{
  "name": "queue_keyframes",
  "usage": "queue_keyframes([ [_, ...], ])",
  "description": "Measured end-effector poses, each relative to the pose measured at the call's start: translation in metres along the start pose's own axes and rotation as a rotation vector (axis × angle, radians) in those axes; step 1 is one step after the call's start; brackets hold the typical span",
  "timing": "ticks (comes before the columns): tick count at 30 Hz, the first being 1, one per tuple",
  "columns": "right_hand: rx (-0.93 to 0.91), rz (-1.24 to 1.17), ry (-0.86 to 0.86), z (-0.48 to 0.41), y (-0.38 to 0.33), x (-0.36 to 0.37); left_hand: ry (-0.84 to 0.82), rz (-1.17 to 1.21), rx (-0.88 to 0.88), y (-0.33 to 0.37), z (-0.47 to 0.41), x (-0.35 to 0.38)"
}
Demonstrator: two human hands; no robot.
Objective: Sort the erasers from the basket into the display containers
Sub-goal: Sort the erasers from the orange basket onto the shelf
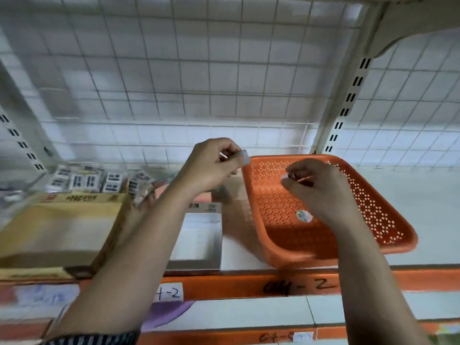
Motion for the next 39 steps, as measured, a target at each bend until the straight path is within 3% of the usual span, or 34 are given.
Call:
queue_keyframes([
  [3, -0.017, -0.012, -0.032, 0.000, -0.013, 0.014, 0.079, -0.037, -0.072, -0.031, 0.011, -0.038],
  [8, -0.030, -0.058, -0.019, 0.002, -0.025, 0.027, 0.080, -0.343, -0.160, -0.074, 0.024, -0.072],
  [12, -0.028, -0.066, -0.003, 0.002, -0.032, 0.032, 0.104, -0.366, -0.189, -0.088, 0.024, -0.076],
  [22, -0.027, -0.073, 0.022, 0.014, -0.042, 0.034, 0.146, -0.595, -0.087, -0.099, 0.024, -0.070],
  [29, -0.058, -0.066, -0.001, 0.018, -0.062, 0.039, 0.266, -0.716, 0.100, -0.068, 0.035, -0.075],
  [39, -0.185, -0.118, -0.111, 0.024, -0.147, 0.123, 0.450, -0.857, 0.160, -0.055, 0.082, -0.165],
])
Point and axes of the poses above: each hand's wrist, its own z-axis away from the middle knuckle, its own x-axis out of the palm, y = z × x, the point moved 8 cm from there along -z, towards the middle knuckle, and after that the axes turned 1 degree about z, right-handed, at the moved point
